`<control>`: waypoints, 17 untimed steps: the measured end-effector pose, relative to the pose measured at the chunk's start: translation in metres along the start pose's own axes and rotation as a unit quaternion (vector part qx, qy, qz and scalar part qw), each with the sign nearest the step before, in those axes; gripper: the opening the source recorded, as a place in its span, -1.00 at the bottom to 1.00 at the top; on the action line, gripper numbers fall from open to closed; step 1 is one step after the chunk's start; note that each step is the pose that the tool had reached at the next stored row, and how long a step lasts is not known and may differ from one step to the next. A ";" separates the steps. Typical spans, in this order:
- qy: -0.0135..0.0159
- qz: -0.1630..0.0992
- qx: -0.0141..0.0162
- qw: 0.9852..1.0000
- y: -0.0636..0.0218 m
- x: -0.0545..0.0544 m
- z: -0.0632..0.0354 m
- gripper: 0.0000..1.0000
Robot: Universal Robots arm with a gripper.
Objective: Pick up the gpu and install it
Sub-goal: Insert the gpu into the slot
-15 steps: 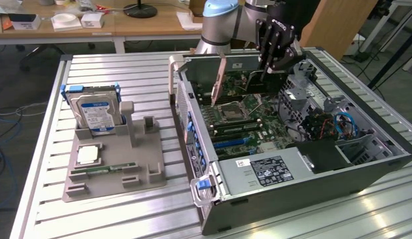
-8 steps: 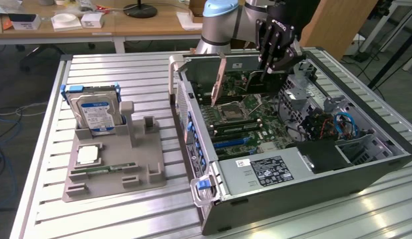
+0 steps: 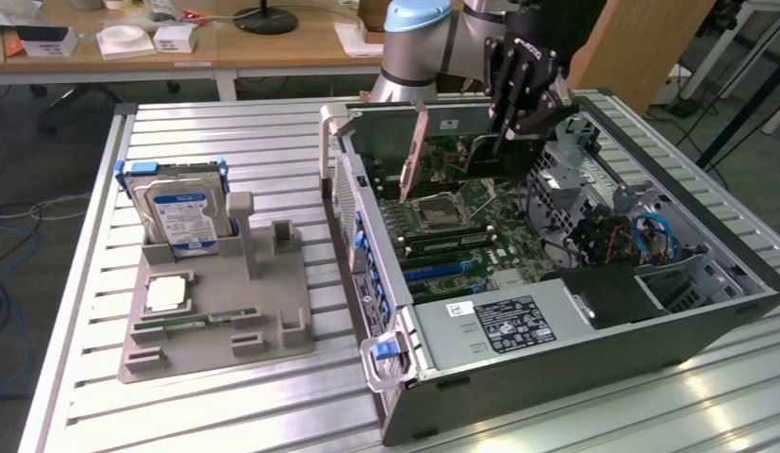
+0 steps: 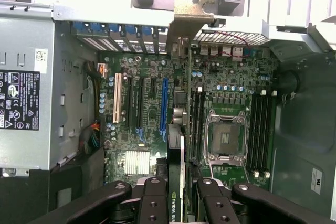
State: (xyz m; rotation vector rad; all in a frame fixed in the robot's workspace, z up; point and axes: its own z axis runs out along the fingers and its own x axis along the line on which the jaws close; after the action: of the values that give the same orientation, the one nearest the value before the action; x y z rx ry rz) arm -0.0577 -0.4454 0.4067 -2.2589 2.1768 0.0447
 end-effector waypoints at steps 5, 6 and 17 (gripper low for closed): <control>0.000 0.000 0.000 1.000 -0.0001 0.000 0.0098 -0.48; 0.000 0.000 0.000 1.000 -0.0002 0.000 0.0115 -0.48; 0.000 0.000 0.000 1.000 -0.0004 0.001 0.0259 -0.48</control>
State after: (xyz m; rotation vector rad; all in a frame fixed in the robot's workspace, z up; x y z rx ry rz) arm -0.0577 -0.4455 0.3807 -2.2593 2.1772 0.0444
